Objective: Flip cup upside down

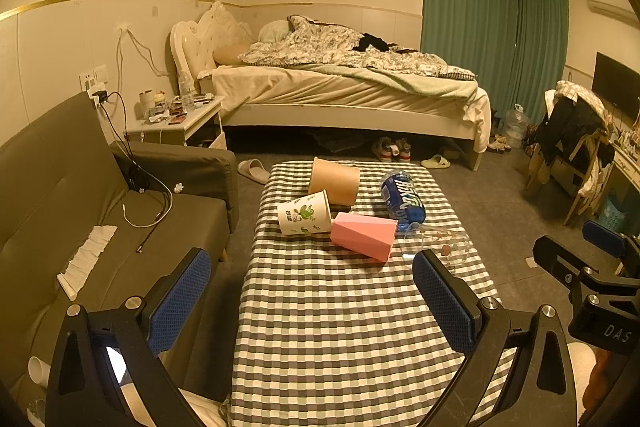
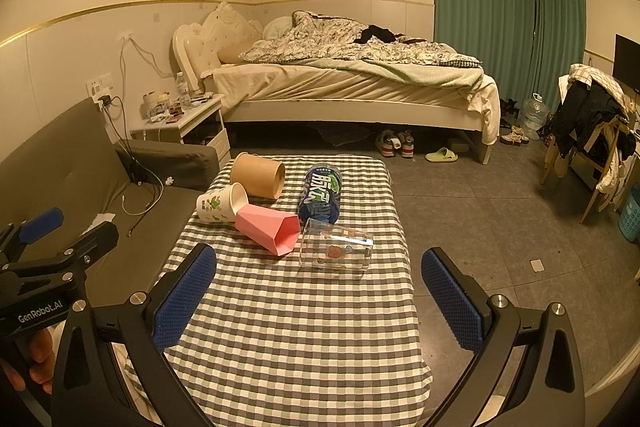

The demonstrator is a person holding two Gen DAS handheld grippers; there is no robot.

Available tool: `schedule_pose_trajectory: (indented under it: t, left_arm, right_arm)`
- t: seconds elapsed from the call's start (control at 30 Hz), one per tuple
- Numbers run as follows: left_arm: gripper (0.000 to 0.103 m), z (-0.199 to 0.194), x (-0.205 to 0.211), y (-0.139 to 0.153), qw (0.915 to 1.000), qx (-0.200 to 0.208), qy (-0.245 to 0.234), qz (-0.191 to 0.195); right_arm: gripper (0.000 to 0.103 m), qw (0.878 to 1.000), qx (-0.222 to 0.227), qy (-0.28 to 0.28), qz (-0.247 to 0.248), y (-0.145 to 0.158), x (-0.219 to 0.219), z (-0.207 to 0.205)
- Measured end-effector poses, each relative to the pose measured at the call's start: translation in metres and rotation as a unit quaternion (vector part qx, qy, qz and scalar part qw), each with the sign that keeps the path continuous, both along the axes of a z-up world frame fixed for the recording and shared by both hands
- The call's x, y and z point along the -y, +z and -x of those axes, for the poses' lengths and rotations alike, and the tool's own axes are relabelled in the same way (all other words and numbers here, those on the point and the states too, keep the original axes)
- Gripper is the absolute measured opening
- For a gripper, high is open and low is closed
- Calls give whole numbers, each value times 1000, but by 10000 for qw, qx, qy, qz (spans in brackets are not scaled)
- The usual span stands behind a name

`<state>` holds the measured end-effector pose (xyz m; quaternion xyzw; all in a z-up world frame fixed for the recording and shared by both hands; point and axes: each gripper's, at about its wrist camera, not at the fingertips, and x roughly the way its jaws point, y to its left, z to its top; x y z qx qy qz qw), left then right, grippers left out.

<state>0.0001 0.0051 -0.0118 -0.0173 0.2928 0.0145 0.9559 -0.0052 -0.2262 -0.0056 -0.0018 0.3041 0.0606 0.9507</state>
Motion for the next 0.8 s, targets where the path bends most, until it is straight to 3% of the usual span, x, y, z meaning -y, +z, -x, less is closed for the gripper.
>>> schedule_pose_trajectory:
  t: [0.2,0.43,0.6,0.8]
  left_arm:
    - [103,-7,-6,-5,10000,-65,54,26]
    - [103,-47,-20,-10,9997,-173,182,71]
    - [103,-88,-25,-25,9991,-330,250,-24]
    - [103,-143,-40,-56,9969,-671,410,78]
  right_arm:
    - [103,9999,-100,-15,81,-4,-3,-7]
    - [103,9992,-363,-123,88,-9,-4,-39]
    - [103,9981,-571,-223,100,-13,-8,-85]
    - [103,9947,-951,-296,254,-34,-20,-172]
